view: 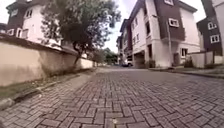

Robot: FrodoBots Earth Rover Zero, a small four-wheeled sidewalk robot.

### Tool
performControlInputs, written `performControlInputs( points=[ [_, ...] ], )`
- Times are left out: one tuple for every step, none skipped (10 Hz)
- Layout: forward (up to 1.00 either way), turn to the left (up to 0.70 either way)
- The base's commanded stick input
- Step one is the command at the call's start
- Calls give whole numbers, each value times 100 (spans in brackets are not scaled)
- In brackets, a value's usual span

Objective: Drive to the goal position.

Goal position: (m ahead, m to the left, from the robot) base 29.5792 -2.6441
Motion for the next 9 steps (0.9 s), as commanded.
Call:
performControlInputs(
  points=[
    [69,3],
    [69,3],
    [69,3],
    [69,3],
    [69,3],
    [69,3],
    [69,3],
    [69,3],
    [69,3]
  ],
)
